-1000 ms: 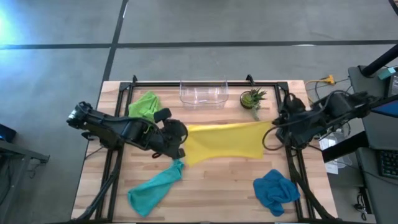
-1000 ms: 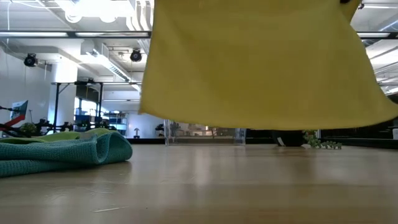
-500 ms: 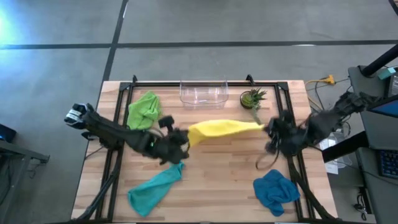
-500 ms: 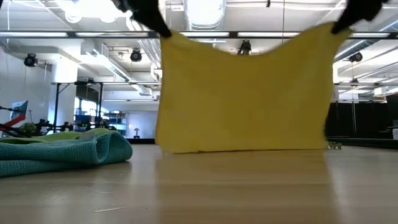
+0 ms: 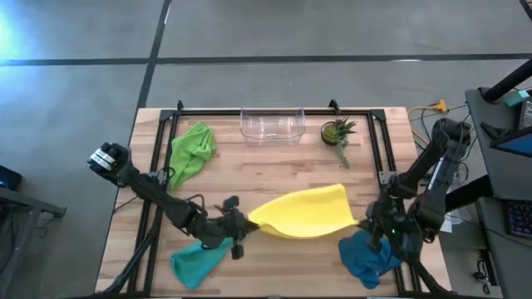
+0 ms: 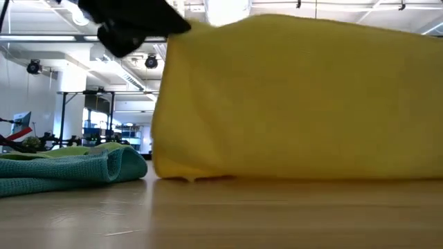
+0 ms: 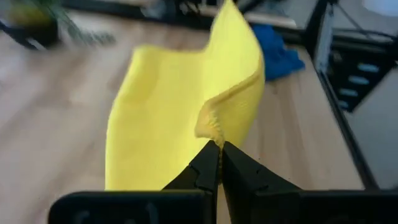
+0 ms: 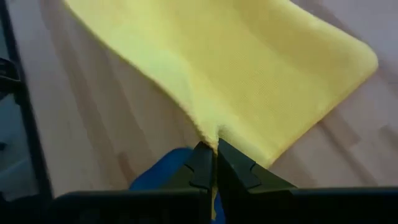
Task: Fold microfiber towels
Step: Prepare the yellow microfiber towel
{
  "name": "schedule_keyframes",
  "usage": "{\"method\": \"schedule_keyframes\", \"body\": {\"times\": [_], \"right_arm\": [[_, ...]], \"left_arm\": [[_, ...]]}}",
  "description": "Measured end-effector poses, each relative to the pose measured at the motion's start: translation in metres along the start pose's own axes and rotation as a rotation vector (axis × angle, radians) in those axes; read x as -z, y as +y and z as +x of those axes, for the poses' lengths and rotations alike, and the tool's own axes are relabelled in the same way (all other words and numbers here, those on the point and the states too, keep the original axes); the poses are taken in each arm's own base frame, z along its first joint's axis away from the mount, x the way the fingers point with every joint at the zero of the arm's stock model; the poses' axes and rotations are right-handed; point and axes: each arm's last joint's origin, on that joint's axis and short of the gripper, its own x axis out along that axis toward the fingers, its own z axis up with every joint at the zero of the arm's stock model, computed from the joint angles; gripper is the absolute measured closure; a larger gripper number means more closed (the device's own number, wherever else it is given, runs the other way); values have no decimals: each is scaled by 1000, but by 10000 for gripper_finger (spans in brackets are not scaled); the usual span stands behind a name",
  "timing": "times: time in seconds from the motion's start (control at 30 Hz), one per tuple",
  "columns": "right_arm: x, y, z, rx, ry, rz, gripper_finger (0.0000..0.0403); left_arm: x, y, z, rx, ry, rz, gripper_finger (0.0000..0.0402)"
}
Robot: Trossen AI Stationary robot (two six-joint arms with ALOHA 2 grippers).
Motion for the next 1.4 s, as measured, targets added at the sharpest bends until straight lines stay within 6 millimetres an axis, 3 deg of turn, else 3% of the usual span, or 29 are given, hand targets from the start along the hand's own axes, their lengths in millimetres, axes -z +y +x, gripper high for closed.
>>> {"method": "schedule_keyframes", "body": {"times": [0.17, 0.3, 0.5, 0.63, 0.77, 0.93, 1.2, 1.33, 1.4], "right_arm": [[0, 3, 3, 19, 9, 17, 394], [-24, -7, -11, 86, -44, -8, 394], [-76, -45, -51, 214, -226, -64, 394], [-100, -73, -72, 234, -299, -54, 394], [-115, -83, -89, 159, -326, -12, 394], [-123, -62, -95, -25, -228, -25, 394], [-126, 10, -99, -271, 151, -37, 394], [-129, 43, -112, -334, 216, -37, 394], [-130, 49, -117, -319, 208, -53, 394]], "left_arm": [[6, 3, 7, -59, 3, 12, 402], [-23, 18, -4, -165, -105, 91, 402], [-73, 73, -26, -336, -163, 242, 402], [-103, 114, -46, -452, -218, 302, 402], [-121, 133, -62, -421, -278, 269, 402], [-123, 109, -72, -294, -313, 249, 402], [-114, 30, -87, 51, -320, -38, 402], [-123, -7, -92, 95, -353, -125, 402], [-123, -16, -86, 71, -351, -124, 402]]}}
